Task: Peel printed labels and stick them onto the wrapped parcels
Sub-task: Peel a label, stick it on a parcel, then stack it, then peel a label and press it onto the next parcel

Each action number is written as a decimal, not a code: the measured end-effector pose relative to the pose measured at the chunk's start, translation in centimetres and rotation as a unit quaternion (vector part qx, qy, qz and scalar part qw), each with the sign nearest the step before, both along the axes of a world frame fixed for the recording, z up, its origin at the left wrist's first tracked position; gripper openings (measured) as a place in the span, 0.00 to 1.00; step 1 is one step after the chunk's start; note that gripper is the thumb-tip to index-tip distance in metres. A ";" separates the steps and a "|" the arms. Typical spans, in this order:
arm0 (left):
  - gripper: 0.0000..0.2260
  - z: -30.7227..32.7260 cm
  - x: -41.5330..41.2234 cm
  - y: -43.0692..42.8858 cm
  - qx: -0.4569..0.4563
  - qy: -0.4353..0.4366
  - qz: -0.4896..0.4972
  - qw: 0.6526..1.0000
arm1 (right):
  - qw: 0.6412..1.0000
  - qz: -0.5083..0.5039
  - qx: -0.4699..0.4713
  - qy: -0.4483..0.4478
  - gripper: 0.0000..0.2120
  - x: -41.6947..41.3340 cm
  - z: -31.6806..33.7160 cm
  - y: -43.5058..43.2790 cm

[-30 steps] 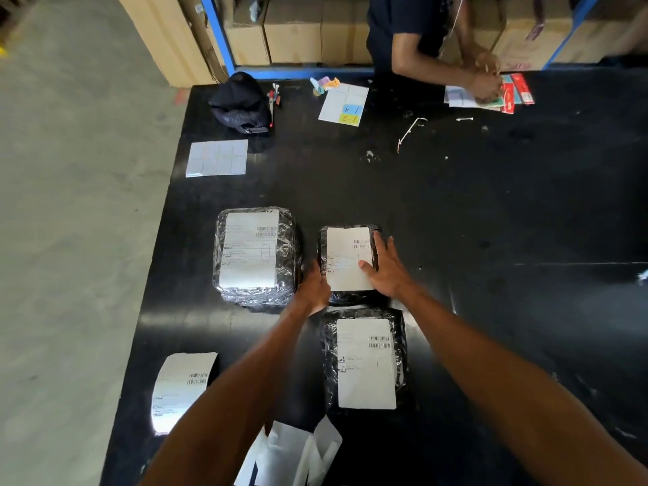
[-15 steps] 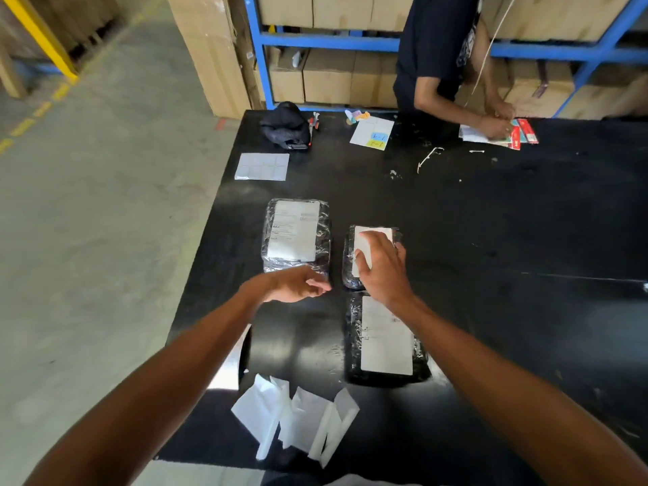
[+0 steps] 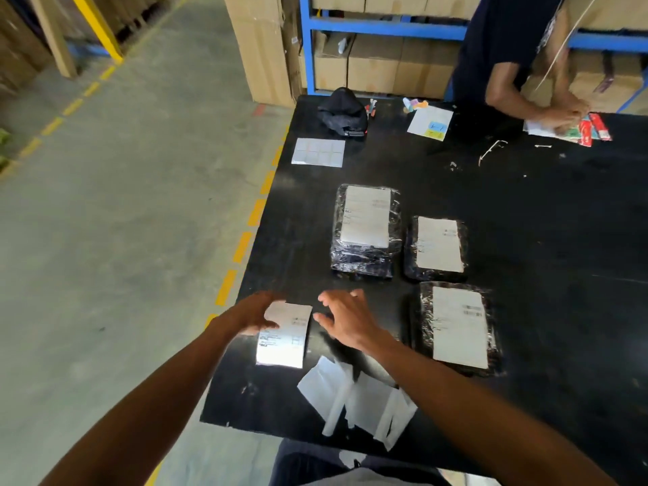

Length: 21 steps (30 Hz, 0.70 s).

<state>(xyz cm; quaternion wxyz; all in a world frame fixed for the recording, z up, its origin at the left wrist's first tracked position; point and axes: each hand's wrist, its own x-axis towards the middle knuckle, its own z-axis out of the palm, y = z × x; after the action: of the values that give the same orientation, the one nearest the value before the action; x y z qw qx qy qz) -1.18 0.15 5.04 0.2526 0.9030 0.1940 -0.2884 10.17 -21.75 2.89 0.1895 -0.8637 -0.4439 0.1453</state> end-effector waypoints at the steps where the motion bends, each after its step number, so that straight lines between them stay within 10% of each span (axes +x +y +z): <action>1: 0.37 -0.4 -0.7 0.4 -0.001 0.001 -0.004 1.000 | 0.999 0.016 -0.035 -0.001 0.21 -0.9 -0.4 0.8; 9: 0.52 -6.2 -4.3 2.1 0.075 0.003 -0.087 0.993 | 0.981 0.047 -0.188 -0.029 0.54 -6.4 -5.8 3.8; 21: 0.36 -10.1 -6.7 2.0 0.029 -0.184 -0.066 0.980 | 0.976 0.058 -0.195 -0.083 0.38 -5.6 -6.4 2.9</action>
<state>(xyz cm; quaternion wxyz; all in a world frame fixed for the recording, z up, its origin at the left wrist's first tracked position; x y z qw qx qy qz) -7.87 2.16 -5.10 0.2380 0.9583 0.0931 -0.1279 4.57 -18.86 -3.55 -0.0285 -0.8656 -0.4709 0.1676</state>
